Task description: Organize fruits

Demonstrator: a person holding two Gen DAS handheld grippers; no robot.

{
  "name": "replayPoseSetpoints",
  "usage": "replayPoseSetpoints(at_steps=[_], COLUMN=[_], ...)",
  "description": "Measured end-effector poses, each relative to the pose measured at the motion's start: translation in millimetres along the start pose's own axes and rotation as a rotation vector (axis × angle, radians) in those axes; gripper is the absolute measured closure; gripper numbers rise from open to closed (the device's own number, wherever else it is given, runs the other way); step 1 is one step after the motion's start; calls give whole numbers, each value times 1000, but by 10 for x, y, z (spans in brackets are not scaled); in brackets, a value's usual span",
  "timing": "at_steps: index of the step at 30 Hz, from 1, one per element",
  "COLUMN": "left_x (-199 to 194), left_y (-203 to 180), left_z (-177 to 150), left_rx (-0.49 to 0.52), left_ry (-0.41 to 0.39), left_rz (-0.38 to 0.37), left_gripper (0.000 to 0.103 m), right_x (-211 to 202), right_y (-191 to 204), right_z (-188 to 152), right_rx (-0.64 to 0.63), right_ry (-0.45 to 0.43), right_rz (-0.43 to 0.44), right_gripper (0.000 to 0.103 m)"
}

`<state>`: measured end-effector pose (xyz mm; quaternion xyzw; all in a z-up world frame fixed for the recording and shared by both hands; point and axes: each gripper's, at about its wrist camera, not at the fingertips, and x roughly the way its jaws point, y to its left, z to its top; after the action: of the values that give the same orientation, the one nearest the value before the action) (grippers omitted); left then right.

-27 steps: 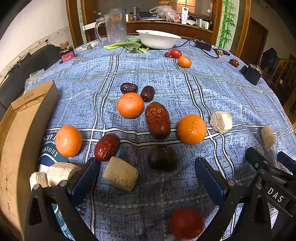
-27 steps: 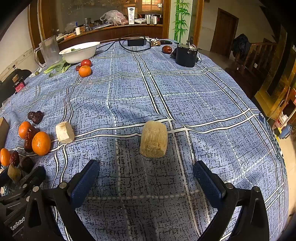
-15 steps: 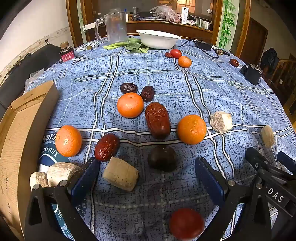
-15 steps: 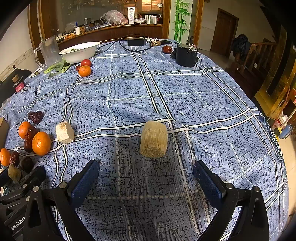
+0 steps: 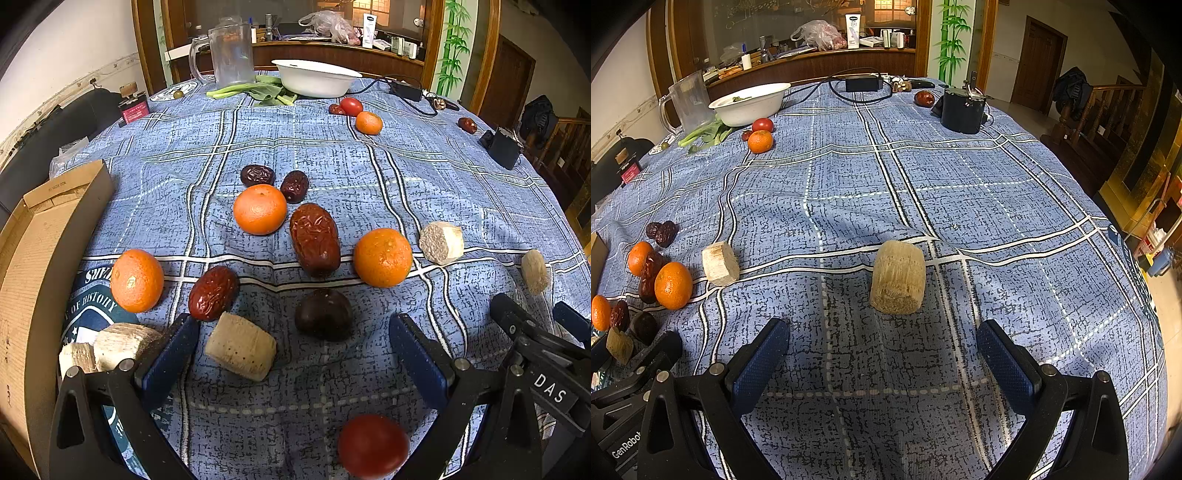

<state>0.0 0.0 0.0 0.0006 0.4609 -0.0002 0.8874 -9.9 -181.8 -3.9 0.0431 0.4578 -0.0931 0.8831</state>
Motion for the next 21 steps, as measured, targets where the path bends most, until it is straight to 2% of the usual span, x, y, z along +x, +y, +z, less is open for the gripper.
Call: replayPoseSetpoints(at_steps=[5, 12, 13, 14, 17, 21], left_x=[0, 6, -30, -89, -366, -976], left_y=[0, 10, 20, 35, 133, 286], left_z=[0, 72, 47, 0, -80, -234], left_rx=[3, 93, 99, 93, 78, 77], left_ry=[2, 104, 115, 109, 29, -189], left_rz=[-1, -62, -75, -94, -127, -89], left_gripper=[0, 0, 1, 7, 13, 13], right_x=[19, 2, 9, -19, -172, -534], right_y=[3, 0, 7, -17, -105, -167], right_z=[22, 24, 6, -11, -67, -210], right_rx=[4, 5, 6, 13, 61, 98], right_ry=[29, 54, 55, 50, 22, -72], right_rz=[7, 5, 12, 25, 45, 49], right_gripper=[1, 1, 1, 1, 1, 1])
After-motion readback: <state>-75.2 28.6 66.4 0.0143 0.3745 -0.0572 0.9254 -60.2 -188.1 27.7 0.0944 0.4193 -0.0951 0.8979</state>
